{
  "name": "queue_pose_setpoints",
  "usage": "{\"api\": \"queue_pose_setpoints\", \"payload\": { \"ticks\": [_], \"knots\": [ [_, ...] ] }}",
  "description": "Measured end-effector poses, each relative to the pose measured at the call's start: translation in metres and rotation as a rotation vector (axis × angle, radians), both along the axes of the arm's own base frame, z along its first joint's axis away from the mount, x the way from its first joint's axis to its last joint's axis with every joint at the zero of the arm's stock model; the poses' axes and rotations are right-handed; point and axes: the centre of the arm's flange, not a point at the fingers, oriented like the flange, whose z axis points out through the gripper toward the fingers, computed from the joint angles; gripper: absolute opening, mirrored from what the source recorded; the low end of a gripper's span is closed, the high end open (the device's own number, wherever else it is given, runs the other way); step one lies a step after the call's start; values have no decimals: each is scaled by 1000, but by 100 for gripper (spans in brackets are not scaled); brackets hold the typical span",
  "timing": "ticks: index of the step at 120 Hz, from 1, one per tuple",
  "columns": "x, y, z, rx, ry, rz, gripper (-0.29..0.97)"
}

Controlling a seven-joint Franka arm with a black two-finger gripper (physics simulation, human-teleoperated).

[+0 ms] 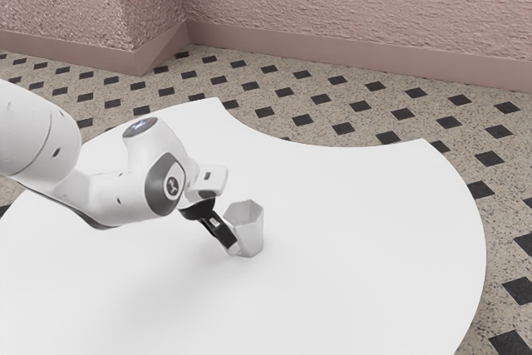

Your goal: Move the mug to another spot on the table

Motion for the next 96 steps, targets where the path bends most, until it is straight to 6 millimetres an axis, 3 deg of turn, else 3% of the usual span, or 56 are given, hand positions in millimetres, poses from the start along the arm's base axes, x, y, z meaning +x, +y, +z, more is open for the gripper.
{"api": "queue_pose_setpoints", "payload": {
  "ticks": [49,96],
  "knots": [
    [5,-1,-2,2,-8,-2,62],
    [4,0,-2,-8,-7,13,29]
  ]
}}
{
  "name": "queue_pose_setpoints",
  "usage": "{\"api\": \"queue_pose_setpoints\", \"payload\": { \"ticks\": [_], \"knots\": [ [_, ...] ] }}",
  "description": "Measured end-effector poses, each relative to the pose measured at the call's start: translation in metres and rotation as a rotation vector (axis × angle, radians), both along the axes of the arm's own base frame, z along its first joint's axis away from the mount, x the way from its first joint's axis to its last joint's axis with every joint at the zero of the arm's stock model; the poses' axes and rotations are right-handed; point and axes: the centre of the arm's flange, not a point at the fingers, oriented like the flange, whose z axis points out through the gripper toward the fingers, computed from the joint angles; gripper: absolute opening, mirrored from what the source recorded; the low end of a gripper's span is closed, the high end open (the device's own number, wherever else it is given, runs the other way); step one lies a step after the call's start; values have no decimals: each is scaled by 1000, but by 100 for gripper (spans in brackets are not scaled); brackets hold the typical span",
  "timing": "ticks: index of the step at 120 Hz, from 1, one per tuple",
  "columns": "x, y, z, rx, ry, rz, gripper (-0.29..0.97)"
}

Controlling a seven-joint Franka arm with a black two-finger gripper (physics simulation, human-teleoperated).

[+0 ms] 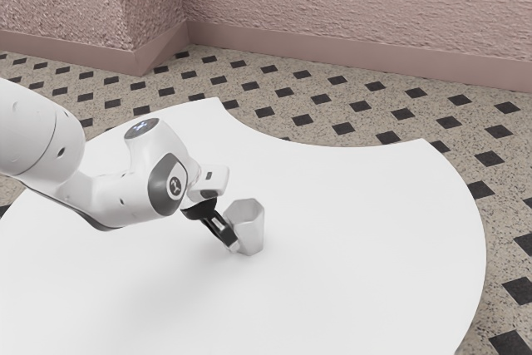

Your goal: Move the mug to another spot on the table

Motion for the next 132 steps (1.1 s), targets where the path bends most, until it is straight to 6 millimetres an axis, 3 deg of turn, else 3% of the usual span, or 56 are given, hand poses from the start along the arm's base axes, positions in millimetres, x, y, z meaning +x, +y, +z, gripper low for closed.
{"api": "queue_pose_setpoints", "payload": {
  "ticks": [22,81,105,132],
  "knots": [
    [0,0,1,-1,-1,3,19],
    [1,1,3,-1,-9,17,13],
    [4,2,13,4,-45,29,11],
    [8,5,42,-10,-124,69,5]
  ]
}}
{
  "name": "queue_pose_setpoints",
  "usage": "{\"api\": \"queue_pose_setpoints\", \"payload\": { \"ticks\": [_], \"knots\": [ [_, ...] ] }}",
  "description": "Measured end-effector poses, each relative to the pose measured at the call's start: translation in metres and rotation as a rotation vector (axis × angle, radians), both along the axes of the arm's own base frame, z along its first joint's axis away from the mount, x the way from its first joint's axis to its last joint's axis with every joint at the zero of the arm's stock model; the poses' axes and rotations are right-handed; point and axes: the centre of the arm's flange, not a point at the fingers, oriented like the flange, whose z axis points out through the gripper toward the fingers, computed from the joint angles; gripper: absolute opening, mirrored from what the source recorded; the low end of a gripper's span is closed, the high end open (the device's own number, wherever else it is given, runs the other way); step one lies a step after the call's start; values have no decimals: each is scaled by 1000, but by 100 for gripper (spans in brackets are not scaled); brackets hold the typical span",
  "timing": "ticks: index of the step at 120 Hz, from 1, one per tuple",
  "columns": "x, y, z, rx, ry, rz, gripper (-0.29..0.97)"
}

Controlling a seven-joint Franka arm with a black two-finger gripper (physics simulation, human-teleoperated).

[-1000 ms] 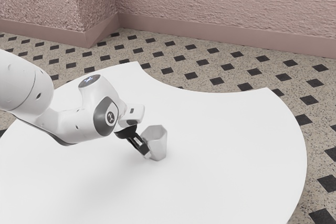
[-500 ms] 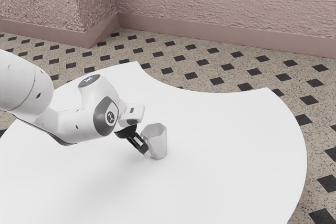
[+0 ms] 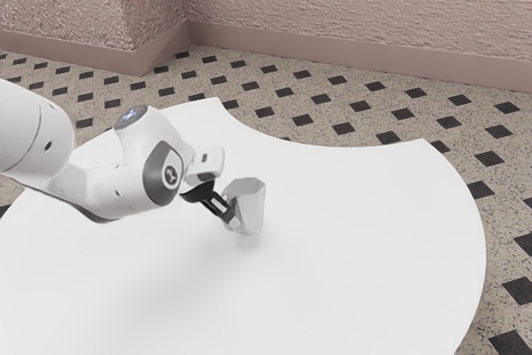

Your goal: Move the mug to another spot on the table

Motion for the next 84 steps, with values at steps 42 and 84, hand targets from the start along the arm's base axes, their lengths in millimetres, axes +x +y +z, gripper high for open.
{"api": "queue_pose_setpoints", "payload": {
  "ticks": [42,84],
  "knots": [
    [-9,50,14,-116,-30,228,-1],
    [-15,75,4,-119,-19,282,-1]
  ]
}}
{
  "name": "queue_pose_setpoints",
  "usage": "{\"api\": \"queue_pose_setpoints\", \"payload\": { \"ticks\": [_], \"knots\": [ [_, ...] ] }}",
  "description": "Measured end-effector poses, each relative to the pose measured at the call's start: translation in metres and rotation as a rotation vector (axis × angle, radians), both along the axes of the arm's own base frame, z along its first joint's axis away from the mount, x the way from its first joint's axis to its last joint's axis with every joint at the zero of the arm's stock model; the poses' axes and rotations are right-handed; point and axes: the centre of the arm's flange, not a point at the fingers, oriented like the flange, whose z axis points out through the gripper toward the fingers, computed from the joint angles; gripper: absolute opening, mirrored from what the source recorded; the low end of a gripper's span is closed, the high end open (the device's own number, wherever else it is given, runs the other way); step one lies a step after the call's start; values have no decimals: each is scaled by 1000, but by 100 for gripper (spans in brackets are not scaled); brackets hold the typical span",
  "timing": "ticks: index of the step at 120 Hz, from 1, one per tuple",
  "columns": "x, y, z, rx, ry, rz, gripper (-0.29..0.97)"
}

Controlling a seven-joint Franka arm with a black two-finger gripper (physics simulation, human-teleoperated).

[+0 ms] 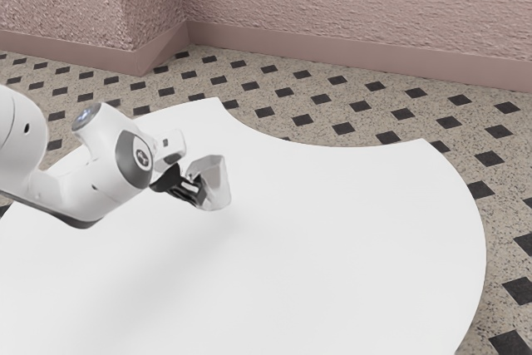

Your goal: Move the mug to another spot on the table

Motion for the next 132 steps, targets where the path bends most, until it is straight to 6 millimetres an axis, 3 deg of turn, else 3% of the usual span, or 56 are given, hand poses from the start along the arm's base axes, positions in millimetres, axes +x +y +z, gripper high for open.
{"api": "queue_pose_setpoints", "payload": {
  "ticks": [16,48,80,98,132],
  "knots": [
    [-12,19,-11,1,27,33,-1],
    [-64,42,-23,-15,77,95,-2],
    [-85,54,-29,-39,96,147,0],
    [-91,51,-33,-46,109,147,3],
    [-87,27,-35,-58,110,107,2]
  ]
}}
